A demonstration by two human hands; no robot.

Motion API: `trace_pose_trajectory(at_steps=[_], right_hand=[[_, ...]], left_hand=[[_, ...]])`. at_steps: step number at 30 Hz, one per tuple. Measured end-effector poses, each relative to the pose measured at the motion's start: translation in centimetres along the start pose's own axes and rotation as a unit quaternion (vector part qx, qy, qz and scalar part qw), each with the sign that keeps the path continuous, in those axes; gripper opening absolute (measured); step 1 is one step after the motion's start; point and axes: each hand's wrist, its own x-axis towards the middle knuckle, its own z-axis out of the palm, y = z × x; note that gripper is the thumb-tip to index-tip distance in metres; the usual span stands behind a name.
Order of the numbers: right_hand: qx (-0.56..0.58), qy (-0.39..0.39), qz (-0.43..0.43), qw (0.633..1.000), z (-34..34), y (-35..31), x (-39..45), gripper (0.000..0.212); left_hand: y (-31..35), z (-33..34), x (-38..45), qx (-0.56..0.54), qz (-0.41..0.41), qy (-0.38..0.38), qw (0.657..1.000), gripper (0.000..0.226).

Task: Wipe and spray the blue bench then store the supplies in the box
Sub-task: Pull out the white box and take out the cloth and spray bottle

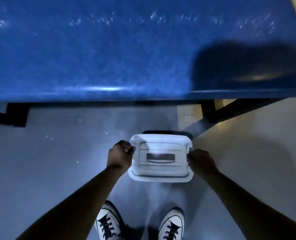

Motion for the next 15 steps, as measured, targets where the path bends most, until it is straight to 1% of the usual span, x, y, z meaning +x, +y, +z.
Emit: trace_pose_trajectory(at_steps=[1, 3, 4, 5, 6, 7, 8, 10, 11, 14, 15], right_hand=[[-0.01, 0.016, -0.012, 1.0, 0.9, 0.8, 1.7, 0.026], [0.009, 0.068, 0.003, 0.998, 2.2, 2.3, 3.9, 0.026], [0.022, 0.092, 0.026, 0.995, 2.5, 2.7, 4.9, 0.028], [0.034, 0.12, 0.031, 0.992, 3.3, 3.7, 6.1, 0.034], [0.045, 0.134, 0.049, 0.989, 4.0, 4.3, 6.6, 0.042], [0.048, 0.133, 0.06, 0.988, 4.6, 5.0, 7.2, 0.049], [0.045, 0.114, 0.076, 0.99, 4.9, 5.3, 7.5, 0.05], [0.037, 0.094, 0.079, 0.992, 5.2, 5.7, 8.2, 0.04], [0.033, 0.097, 0.077, 0.992, 5.3, 5.7, 8.3, 0.035], [0.031, 0.102, 0.075, 0.991, 5.0, 5.6, 7.9, 0.033], [0.028, 0.098, 0.074, 0.992, 4.9, 5.7, 7.9, 0.031]], left_hand=[[-0.7, 1.3, 1.1, 0.0, -0.002, 0.008, 1.0, 0.025], [-2.2, 3.7, 3.3, -0.002, -0.017, 0.033, 0.999, 0.029], [-2.7, 4.5, 4.2, -0.007, -0.03, 0.044, 0.999, 0.031], [-3.4, 5.5, 4.9, -0.011, -0.037, 0.056, 0.998, 0.033], [-3.8, 6.2, 5.2, -0.013, -0.05, 0.066, 0.996, 0.035], [-4.3, 6.8, 5.6, -0.015, -0.055, 0.086, 0.995, 0.036], [-4.6, 7.2, 5.8, -0.021, -0.055, 0.105, 0.993, 0.034], [-5.2, 7.7, 6.2, -0.039, -0.046, 0.133, 0.989, 0.025], [-5.3, 7.8, 6.1, -0.048, -0.043, 0.14, 0.988, 0.021], [-5.3, 7.5, 5.8, -0.045, -0.03, 0.142, 0.988, 0.015], [-5.4, 7.5, 5.9, -0.038, -0.029, 0.142, 0.989, 0.016]])
